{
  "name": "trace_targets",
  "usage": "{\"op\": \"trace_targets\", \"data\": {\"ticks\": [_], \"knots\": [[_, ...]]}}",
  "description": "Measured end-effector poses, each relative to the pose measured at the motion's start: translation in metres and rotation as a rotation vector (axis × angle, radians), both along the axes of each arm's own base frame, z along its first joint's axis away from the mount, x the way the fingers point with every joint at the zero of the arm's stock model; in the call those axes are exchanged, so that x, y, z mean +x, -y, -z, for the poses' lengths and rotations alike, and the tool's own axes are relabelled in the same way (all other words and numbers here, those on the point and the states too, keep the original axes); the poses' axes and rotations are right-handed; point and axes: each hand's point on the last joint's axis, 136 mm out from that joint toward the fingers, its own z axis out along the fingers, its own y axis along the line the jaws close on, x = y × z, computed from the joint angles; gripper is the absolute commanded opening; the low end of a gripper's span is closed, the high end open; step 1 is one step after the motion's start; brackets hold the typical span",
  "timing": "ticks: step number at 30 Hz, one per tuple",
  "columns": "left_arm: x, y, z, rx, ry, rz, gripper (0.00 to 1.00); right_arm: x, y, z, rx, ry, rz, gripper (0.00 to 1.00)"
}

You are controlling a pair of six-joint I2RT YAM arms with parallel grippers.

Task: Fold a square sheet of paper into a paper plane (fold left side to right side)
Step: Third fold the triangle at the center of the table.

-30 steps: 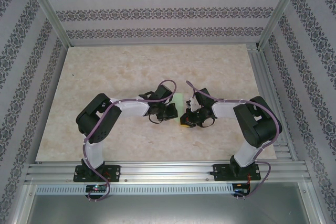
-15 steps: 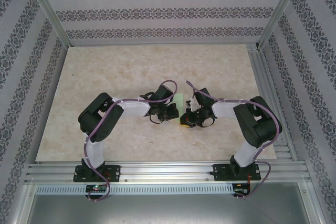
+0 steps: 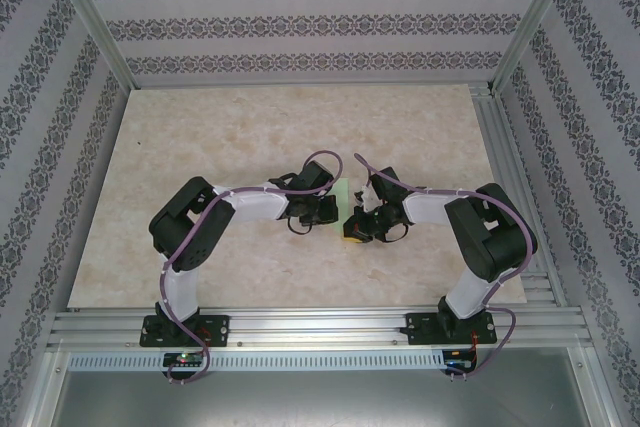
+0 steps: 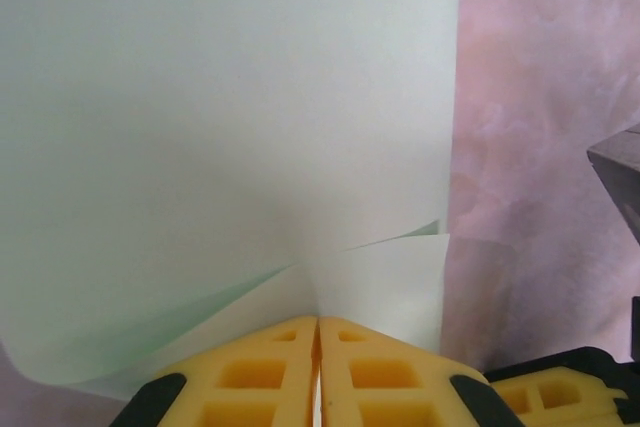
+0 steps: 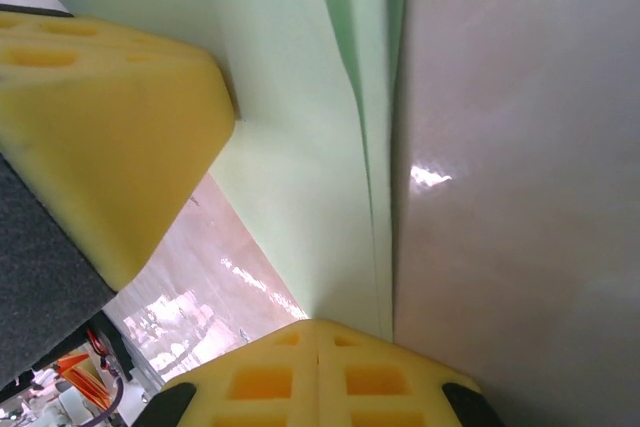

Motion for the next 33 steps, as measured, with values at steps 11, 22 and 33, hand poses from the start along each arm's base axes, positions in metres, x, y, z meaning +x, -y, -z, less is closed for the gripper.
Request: {"op": "trace_targets", "data": {"ticks": [11, 22, 33], "knots": [[0.023, -0.027, 0.0, 0.07, 0.094, -0.051, 0.15, 0.0, 0.0, 0.0, 0.0, 0.001, 0.0, 0.0], [0.049, -0.061, -0.003, 0.068, 0.175, -0.122, 0.18, 0.001, 0.001, 0.0, -0.005, 0.002, 0.002, 0.0], [0.042, -0.057, -0.06, -0.014, 0.265, -0.083, 0.18, 0.0, 0.002, 0.0, -0.015, -0.002, 0.004, 0.0]]}}
